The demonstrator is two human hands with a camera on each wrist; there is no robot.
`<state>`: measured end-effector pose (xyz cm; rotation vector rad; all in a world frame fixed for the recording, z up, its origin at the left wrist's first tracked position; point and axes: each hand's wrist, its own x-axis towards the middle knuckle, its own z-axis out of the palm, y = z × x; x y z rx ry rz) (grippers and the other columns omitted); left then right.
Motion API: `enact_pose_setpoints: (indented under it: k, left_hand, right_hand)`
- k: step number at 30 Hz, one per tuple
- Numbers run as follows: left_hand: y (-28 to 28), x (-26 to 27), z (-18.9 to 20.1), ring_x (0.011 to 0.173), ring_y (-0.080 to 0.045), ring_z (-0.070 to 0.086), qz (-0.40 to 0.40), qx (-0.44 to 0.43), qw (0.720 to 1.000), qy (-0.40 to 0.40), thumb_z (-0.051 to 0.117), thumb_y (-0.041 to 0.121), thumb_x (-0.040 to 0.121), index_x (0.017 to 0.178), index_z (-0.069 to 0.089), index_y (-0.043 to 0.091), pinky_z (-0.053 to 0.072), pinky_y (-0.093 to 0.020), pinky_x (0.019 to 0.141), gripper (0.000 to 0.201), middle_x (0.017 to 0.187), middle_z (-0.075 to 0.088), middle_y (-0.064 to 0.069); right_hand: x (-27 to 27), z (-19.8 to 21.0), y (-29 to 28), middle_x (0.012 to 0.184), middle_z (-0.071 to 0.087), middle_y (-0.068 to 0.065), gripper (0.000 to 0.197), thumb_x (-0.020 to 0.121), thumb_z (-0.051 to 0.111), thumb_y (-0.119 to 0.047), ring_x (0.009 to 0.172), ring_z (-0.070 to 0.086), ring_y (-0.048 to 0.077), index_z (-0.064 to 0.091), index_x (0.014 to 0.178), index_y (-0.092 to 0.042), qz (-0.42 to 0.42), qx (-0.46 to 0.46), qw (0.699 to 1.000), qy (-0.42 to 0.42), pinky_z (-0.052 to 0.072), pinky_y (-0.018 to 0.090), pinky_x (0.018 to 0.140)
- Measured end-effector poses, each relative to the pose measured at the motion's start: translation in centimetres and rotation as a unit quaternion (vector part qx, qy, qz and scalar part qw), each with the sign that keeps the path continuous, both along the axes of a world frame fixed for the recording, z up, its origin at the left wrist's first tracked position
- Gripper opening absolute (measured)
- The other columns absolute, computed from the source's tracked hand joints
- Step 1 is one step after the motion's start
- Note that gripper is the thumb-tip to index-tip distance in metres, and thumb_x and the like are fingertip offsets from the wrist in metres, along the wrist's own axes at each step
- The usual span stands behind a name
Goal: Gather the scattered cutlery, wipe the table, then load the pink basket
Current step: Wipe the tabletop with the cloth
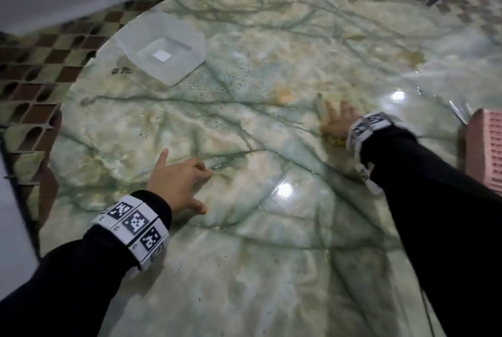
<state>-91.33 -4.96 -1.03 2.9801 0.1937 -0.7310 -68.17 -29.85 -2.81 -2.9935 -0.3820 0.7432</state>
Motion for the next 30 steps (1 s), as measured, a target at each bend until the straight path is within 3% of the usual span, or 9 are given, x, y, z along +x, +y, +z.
enact_pose_setpoints:
  k: [4, 8, 11, 13, 18, 21, 24, 26, 30]
  left_hand:
    - [1.3, 0.5, 0.1, 0.12, -0.006, 0.045, 0.022, -0.068, 0.997, 0.0, 0.069, 0.048, 0.075, 0.132, 0.048, 0.035, 0.003, -0.042, 0.115, 0.062, 0.13, 0.045, 0.015]
    - [2.8, 0.6, 0.2, 0.113, -0.015, 0.052, 0.079, -0.113, 0.988, -0.073, 0.077, 0.034, 0.072, 0.122, 0.06, 0.024, 0.026, -0.037, 0.11, 0.054, 0.127, 0.054, 0.005]
    - [3.3, 0.0, 0.1, 0.122, -0.013, 0.045, 0.071, -0.062, 0.994, -0.054, 0.074, 0.039, 0.074, 0.13, 0.052, 0.028, 0.017, -0.039, 0.112, 0.061, 0.138, 0.043, 0.009]
    - [3.6, -0.6, 0.0, 0.128, -0.014, 0.041, 0.08, -0.03, 0.996, -0.04, 0.071, 0.04, 0.076, 0.134, 0.046, 0.029, 0.01, -0.041, 0.114, 0.063, 0.144, 0.037, 0.009]
    - [4.1, -1.4, -0.4, 0.13, -0.014, 0.039, 0.095, -0.017, 0.995, -0.023, 0.069, 0.04, 0.079, 0.138, 0.041, 0.026, 0.01, -0.042, 0.115, 0.067, 0.147, 0.033, 0.008]
    - [4.6, -1.0, -0.6, 0.129, -0.015, 0.041, 0.095, -0.029, 0.995, -0.027, 0.07, 0.042, 0.077, 0.135, 0.045, 0.026, 0.009, -0.042, 0.115, 0.065, 0.144, 0.038, 0.008]
    - [5.5, -0.5, -0.4, 0.126, -0.019, 0.045, 0.109, -0.06, 0.991, -0.041, 0.062, 0.038, 0.086, 0.128, 0.054, 0.026, 0.011, -0.041, 0.114, 0.044, 0.138, 0.048, 0.004]
    - [6.0, -0.2, -0.3, 0.125, -0.022, 0.047, 0.114, -0.083, 0.989, -0.04, 0.052, 0.036, 0.093, 0.127, 0.055, 0.026, 0.02, -0.039, 0.113, 0.035, 0.135, 0.053, -0.001]
    - [6.5, -0.5, -0.9, 0.125, -0.024, 0.047, 0.108, -0.116, 0.987, -0.04, 0.045, 0.032, 0.097, 0.127, 0.056, 0.026, 0.028, -0.038, 0.109, 0.032, 0.134, 0.054, -0.004]
  right_hand:
    - [-9.4, -3.0, 5.8, 0.157, -0.014, 0.007, 0.059, 0.094, 0.034, -0.035, 0.143, 0.011, 0.029, 0.015, 0.149, -0.026, 0.207, 0.061, 0.964, -0.152, 0.001, 0.048, 0.114]
    - [-22.1, -3.1, 0.8, 0.145, 0.042, 0.002, 0.063, 0.075, 0.034, -0.05, 0.128, 0.042, 0.022, 0.033, 0.138, -0.041, 0.363, 0.078, 0.928, -0.026, 0.026, 0.041, 0.096]
    - [-21.9, -1.8, -5.2, 0.149, 0.03, 0.0, 0.084, 0.073, 0.026, -0.057, 0.128, 0.046, 0.014, -0.006, 0.148, -0.035, 0.339, -0.025, 0.941, -0.003, 0.044, 0.052, 0.092]
    - [-16.7, -0.7, -7.9, 0.157, 0.003, 0.005, 0.074, 0.081, 0.01, -0.054, 0.143, 0.019, 0.019, -0.021, 0.143, -0.027, 0.251, -0.058, 0.966, 0.003, 0.028, 0.064, 0.103]
    - [-4.1, -0.3, -5.4, 0.157, -0.011, 0.012, 0.061, 0.099, 0.033, -0.036, 0.144, -0.007, 0.035, 0.001, 0.15, -0.027, -0.084, -0.01, 0.996, -0.005, 0.002, 0.045, 0.117]
    - [-7.1, -3.0, 3.7, 0.149, 0.031, 0.021, 0.057, 0.091, 0.037, -0.035, 0.133, 0.035, 0.041, 0.025, 0.146, -0.02, 0.04, 0.004, 0.989, -0.142, 0.034, 0.06, 0.102]
    - [-17.9, -5.4, 9.5, 0.1, 0.072, -0.004, 0.061, 0.059, 0.027, -0.054, 0.083, 0.072, 0.017, 0.065, 0.105, -0.038, 0.241, 0.071, 0.943, -0.218, 0.058, 0.041, 0.061]
    - [-26.7, -5.3, 9.1, 0.115, 0.067, -0.005, 0.06, 0.061, 0.026, -0.052, 0.101, 0.065, 0.017, 0.065, 0.106, -0.043, 0.347, 0.075, 0.924, -0.14, 0.043, 0.036, 0.089]
    - [-32.9, -4.2, -0.4, 0.158, 0.003, 0.001, 0.072, 0.076, 0.027, -0.055, 0.138, 0.022, 0.022, 0.009, 0.145, -0.046, 0.422, 0.057, 0.904, -0.043, 0.024, 0.048, 0.098]
